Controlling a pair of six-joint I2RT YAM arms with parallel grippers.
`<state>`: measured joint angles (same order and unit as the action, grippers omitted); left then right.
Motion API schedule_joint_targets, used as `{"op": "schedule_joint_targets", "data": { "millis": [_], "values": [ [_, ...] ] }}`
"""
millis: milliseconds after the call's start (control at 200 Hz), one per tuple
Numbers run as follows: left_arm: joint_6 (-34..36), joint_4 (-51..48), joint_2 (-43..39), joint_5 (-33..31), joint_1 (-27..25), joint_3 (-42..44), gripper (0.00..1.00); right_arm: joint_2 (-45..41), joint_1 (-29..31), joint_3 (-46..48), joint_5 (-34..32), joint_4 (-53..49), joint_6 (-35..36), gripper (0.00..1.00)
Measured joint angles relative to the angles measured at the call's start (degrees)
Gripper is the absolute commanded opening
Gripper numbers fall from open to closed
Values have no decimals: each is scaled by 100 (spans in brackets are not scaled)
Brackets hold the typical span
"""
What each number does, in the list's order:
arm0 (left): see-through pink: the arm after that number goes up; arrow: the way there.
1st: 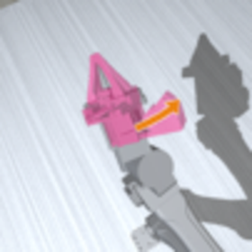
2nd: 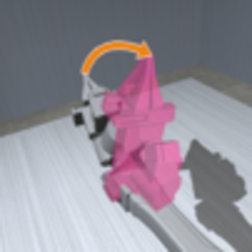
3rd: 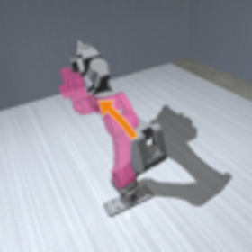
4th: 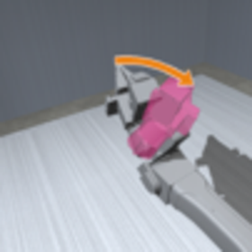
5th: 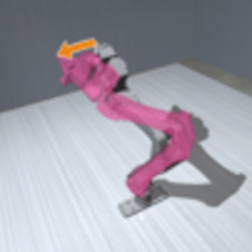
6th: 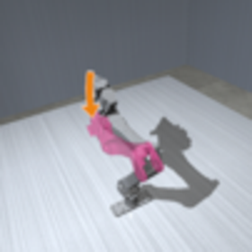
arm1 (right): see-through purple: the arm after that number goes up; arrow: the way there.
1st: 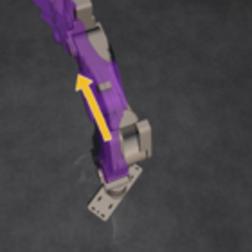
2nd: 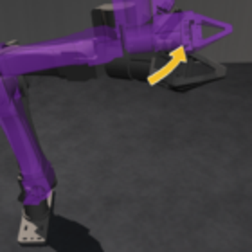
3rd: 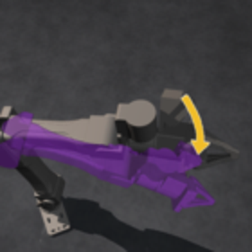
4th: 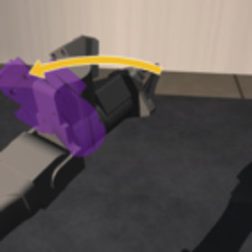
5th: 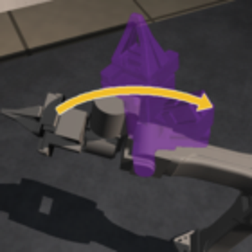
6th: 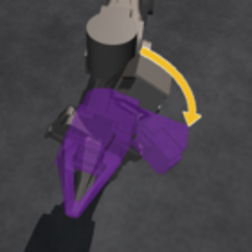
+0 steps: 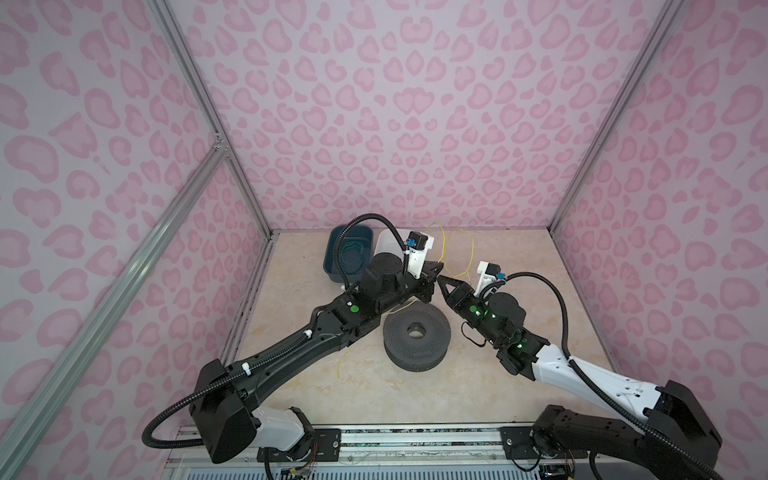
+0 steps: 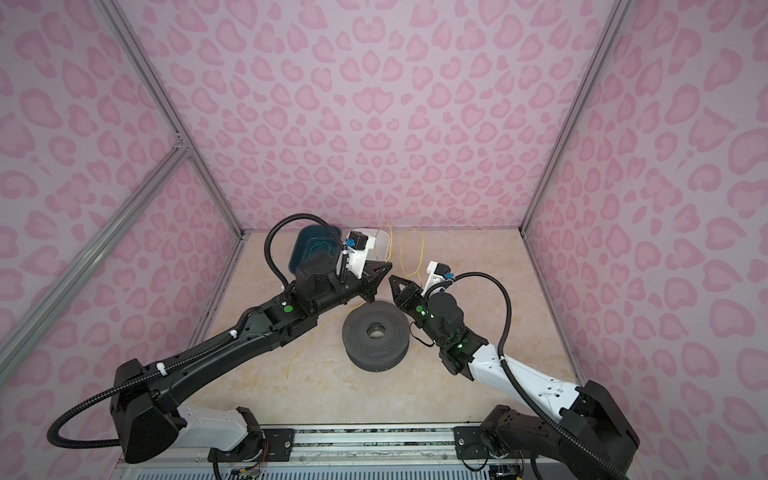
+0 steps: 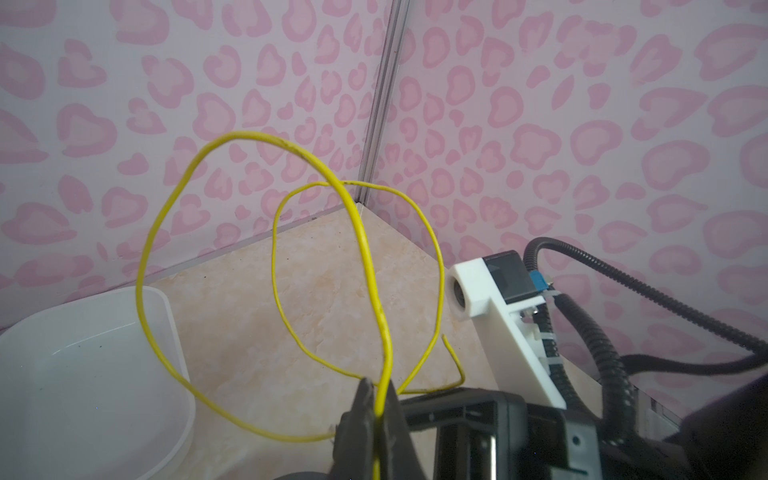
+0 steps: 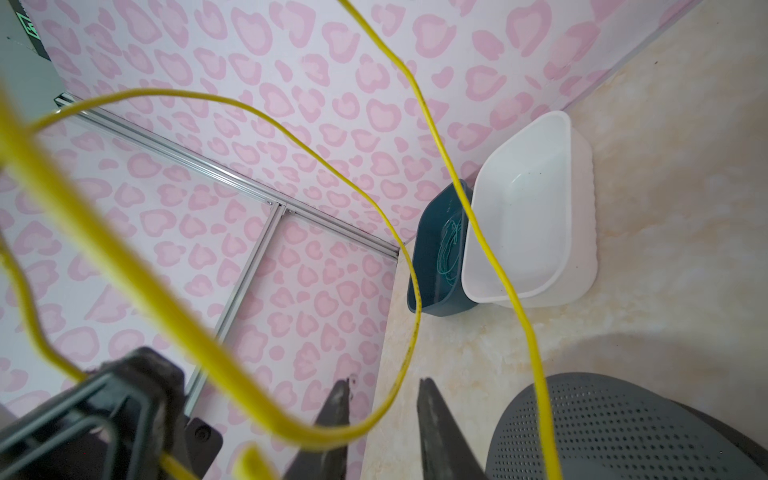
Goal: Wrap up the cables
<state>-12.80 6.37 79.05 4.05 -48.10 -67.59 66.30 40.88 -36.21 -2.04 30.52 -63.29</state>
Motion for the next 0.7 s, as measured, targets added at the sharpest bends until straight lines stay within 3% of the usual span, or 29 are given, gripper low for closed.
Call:
{"op": "schedule_joint_targets", "data": {
  "millis": [45, 125, 300, 525, 700],
  "values": [
    [-2, 2, -11, 11, 0, 28, 4, -7, -42, -9, -37, -9, 24, 28],
    [-20, 11, -31, 61, 0, 90, 4, -13, -164, -94, -120, -33, 133, 12],
    [-20, 52, -160, 116, 0, 258, 4, -24, -350, -197, -136, -83, 245, 0],
    [-2, 74, -310, 201, 33, 343, 4, -284, -688, -192, -66, -380, 439, 0],
    [164, -105, -452, 573, 129, 426, 4, -682, -1637, -232, 125, -778, 621, 0]
  ]
}}
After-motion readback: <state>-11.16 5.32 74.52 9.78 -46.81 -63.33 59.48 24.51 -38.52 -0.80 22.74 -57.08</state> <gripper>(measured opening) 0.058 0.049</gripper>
